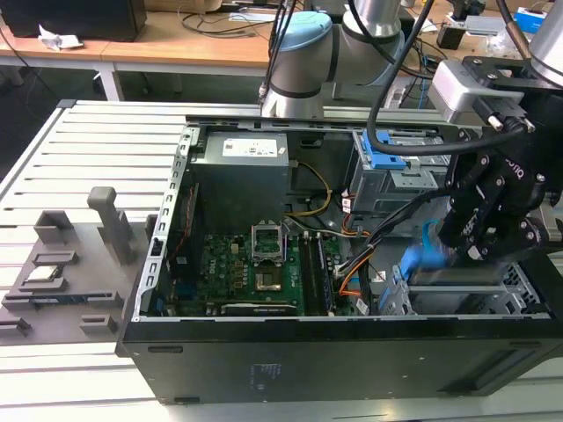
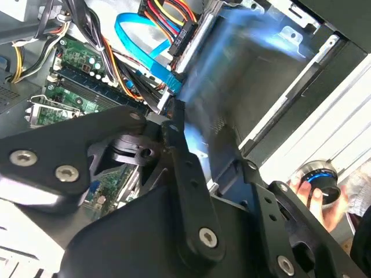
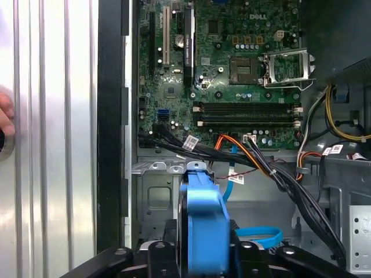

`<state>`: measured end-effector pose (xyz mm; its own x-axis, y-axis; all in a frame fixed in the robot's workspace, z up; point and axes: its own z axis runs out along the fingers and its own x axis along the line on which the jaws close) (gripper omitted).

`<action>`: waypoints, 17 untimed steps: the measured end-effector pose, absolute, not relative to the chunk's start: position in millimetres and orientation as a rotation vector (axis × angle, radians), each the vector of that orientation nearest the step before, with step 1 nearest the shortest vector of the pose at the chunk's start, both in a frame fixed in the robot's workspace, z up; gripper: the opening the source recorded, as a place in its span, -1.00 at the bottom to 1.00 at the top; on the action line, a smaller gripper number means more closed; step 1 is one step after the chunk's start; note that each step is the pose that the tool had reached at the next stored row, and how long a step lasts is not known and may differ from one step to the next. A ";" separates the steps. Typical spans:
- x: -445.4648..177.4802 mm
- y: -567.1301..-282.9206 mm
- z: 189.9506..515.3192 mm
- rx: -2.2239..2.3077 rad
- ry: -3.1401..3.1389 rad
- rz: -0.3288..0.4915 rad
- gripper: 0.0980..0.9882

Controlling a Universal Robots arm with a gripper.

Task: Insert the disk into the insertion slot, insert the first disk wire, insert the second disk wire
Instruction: 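Insert the disk into the insertion slot, then insert the first disk wire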

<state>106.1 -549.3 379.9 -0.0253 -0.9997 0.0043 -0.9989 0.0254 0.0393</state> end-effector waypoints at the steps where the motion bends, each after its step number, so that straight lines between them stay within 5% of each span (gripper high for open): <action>1: 106.0 -549.3 379.8 2.172 -2.227 -0.039 -0.23; 3: 106.0 -549.3 379.9 2.171 -2.227 -0.039 -0.23; 7: 106.0 -549.3 379.9 2.171 -2.227 -0.038 -0.96; 17: 106.2 -549.3 379.9 2.170 -2.226 -0.036 -0.98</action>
